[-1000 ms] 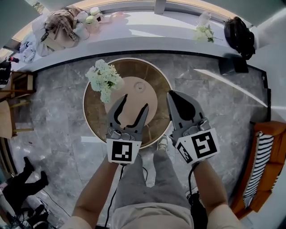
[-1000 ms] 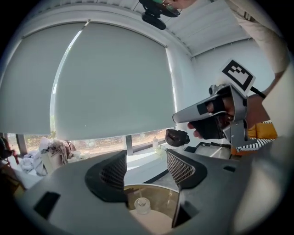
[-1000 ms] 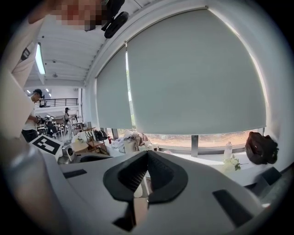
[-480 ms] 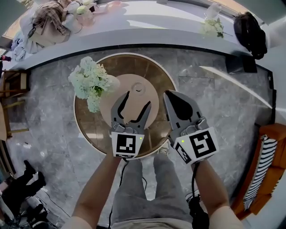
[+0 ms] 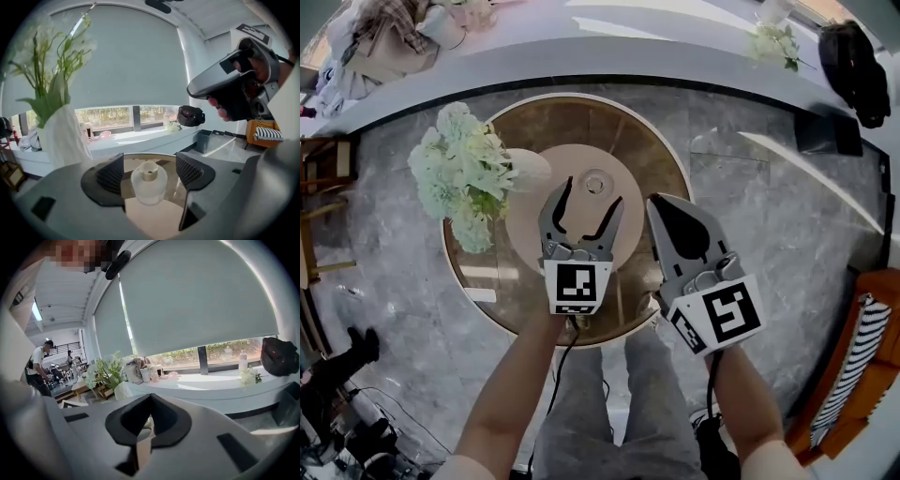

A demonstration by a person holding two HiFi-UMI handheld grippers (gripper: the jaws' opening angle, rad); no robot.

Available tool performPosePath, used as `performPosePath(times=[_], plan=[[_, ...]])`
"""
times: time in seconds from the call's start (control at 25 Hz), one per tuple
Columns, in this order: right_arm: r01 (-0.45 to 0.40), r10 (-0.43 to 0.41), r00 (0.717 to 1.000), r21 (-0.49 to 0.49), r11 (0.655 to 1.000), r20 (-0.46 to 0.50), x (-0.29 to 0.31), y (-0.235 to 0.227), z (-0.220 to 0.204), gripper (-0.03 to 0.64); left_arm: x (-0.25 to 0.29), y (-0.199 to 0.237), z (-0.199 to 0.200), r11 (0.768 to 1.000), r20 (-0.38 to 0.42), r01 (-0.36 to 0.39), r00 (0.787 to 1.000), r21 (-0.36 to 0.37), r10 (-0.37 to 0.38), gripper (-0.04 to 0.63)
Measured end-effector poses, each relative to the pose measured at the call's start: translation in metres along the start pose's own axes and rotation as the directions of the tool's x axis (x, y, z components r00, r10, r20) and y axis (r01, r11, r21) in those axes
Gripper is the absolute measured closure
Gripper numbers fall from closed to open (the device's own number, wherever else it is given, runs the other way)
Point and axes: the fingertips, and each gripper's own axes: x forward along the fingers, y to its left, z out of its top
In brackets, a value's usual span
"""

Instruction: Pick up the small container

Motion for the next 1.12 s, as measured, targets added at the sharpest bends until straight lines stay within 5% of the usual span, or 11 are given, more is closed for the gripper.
performPosePath(times=[0.4,0.76,1.12], plan=[[0.014,-0.014,1.0,0.068,0.998,0.007,0.009,-0.019,-0.03,0.612,0.047,0.007,-0.043,0.996,-0.015,-0.012,1.0,-0.086,0.011,0.259],[-0.008,0.009,1.0,0.081,0.997,-0.014,0.02,-0.027,-0.061,0.612,0.063,0.003,-0.049,0.998,0.022,-0.011,1.0,-0.059,0.012,0.258],[-0.01,0.011,1.0,0.092,0.996,-0.015,0.017,-0.026,-0.073,0.612,0.077,0.002,-0.057,0.997,-0.056,0.015,0.998,-0.078,-0.02,0.258]])
